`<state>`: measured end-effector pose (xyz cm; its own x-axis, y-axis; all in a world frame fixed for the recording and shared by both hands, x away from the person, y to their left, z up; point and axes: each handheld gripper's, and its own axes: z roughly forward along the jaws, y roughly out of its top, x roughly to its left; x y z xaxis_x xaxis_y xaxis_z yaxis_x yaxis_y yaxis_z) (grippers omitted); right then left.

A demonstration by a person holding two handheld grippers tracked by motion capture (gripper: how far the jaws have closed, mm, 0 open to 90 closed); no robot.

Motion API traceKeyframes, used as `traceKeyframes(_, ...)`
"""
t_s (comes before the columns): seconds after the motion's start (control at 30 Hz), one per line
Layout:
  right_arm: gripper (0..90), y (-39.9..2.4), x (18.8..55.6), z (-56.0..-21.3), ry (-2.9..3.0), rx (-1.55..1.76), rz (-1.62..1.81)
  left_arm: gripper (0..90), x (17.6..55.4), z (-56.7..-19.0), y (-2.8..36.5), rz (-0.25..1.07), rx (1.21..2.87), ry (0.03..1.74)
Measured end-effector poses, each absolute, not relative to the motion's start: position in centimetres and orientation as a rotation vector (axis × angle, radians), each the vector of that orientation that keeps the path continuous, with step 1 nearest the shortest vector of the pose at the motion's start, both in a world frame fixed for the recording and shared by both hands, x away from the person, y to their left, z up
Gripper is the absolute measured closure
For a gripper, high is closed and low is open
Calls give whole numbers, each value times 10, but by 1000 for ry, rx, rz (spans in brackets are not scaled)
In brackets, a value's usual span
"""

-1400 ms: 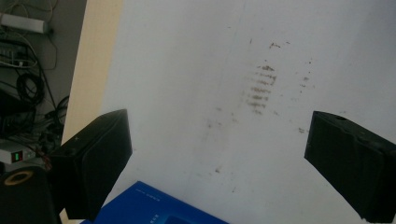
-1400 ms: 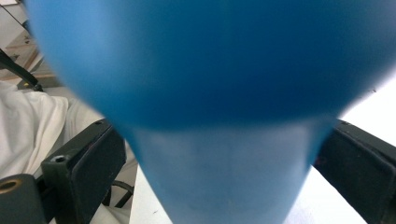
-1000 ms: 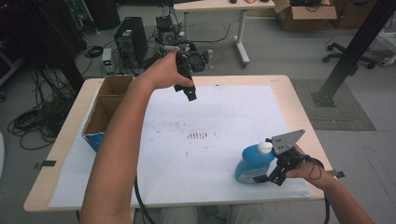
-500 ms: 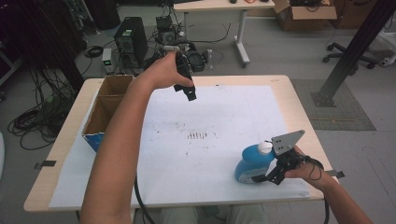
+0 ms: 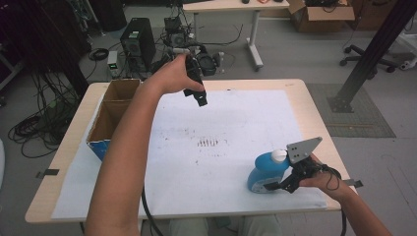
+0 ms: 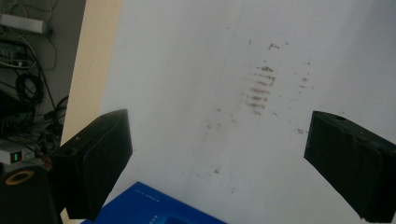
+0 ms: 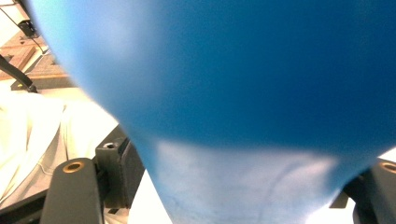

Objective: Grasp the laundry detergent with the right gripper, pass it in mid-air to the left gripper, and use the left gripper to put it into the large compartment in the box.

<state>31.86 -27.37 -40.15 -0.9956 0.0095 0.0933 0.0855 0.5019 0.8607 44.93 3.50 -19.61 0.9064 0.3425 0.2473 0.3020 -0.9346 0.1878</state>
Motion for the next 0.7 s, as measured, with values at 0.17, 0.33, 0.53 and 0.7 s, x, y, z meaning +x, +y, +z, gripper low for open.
traceKeyframes(0.17,295,-274,318,-401,-2660,-79,-1526,80,450,-196,35,417,2931,493)
traceKeyframes(0.33,333,-274,318,-402,-2664,-78,-1531,80,449,-196,35,416,2929,494)
traceKeyframes(0.53,369,-275,319,-401,-2676,-75,-1541,81,449,-196,35,417,2924,496)
traceKeyframes(0.7,410,-276,319,-401,-2686,-79,-1549,81,448,-195,36,417,2926,497)
